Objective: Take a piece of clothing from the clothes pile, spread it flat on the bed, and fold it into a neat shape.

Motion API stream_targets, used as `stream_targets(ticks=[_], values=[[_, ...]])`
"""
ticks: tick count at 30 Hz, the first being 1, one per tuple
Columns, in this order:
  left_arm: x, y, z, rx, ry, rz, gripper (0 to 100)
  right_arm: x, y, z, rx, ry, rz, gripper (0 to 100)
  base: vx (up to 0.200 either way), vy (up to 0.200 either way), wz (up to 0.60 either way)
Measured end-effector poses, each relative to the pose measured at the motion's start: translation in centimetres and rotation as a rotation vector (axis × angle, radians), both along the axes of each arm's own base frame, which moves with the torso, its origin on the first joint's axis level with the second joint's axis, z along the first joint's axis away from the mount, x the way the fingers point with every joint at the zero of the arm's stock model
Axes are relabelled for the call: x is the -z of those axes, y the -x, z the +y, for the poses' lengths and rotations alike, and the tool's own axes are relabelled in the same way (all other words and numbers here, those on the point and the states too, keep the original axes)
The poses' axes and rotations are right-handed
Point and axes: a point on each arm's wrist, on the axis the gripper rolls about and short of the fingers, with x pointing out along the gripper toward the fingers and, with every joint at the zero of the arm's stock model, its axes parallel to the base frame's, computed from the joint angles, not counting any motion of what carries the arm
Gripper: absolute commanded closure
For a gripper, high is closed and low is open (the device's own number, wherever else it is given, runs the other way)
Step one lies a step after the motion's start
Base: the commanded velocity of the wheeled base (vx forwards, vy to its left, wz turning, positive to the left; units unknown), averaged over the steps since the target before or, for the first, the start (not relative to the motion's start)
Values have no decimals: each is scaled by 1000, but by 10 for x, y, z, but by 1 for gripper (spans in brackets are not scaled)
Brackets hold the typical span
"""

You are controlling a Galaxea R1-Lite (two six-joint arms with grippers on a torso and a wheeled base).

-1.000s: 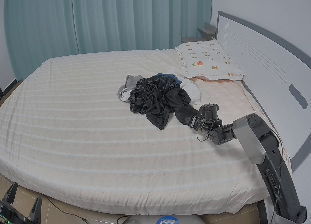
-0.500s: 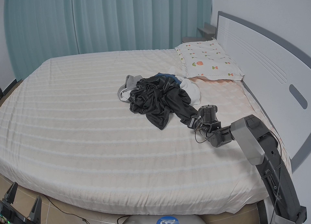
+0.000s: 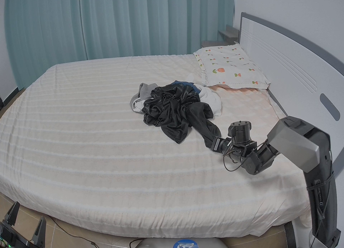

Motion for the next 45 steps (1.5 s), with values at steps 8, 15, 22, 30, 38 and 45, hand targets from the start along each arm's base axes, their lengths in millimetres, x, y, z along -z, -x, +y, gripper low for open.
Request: stream_targets(ticks=[8,15,22,30,38,45], values=[[0,0,0,2,0,0,0,-37,72,-7,-101,-46,6,100,0,0,0],[0,0,0,7,-19,-2,0,-82,156,-18,-199,-136,-46,100,0,0,0],[-2,0,-1,43,-65,-19,0,-118,206,-32,-262,-208,-139,100,0,0,0],[-50,-2,-2,134,29,-74,0,-139,226,-40,-304,-252,-211,100,0,0,0],[-74,-46,-7,282,12,142,0,-148,234,-41,-331,-273,-244,100,0,0,0],[-78,-101,-18,400,8,318,0,-151,237,-39,-353,-282,-253,100,0,0,0]])
